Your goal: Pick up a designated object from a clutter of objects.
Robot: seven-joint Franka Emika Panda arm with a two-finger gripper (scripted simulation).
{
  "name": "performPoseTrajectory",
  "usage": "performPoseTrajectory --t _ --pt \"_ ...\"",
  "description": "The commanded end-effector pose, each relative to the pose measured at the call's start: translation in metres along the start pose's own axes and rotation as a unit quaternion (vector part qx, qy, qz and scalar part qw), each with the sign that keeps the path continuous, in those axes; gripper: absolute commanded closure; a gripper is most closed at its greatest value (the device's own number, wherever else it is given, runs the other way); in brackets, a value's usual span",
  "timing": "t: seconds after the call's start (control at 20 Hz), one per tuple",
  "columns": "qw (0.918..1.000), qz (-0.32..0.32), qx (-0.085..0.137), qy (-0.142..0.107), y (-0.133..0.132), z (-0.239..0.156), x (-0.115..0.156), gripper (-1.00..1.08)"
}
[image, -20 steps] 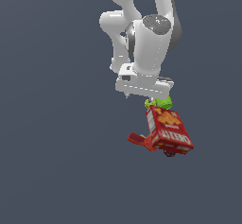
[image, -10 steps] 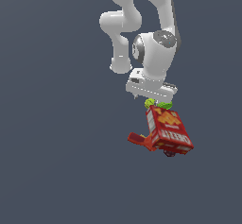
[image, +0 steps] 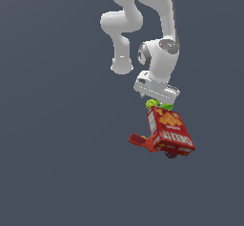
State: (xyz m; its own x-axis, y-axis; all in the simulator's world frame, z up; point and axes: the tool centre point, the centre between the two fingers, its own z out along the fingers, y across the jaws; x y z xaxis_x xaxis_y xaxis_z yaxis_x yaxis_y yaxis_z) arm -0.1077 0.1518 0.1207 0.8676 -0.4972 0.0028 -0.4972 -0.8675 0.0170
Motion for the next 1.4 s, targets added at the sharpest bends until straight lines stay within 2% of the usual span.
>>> performPoseTrajectory --t 0.0,0.55,1.0,1.35 --pt "0.9999 0.017 0.002 0.0 -0.001 0.008 -0.012 -0.92" --pt "0.9984 0.056 0.008 -0.002 -0.002 0.028 -0.042 -0.92" --pt "0.9983 0.058 0.008 -0.002 -0.002 0.033 -0.044 -0.92" --pt "0.9982 0.058 0.008 -0.002 -0.002 0.057 -0.045 -0.92"
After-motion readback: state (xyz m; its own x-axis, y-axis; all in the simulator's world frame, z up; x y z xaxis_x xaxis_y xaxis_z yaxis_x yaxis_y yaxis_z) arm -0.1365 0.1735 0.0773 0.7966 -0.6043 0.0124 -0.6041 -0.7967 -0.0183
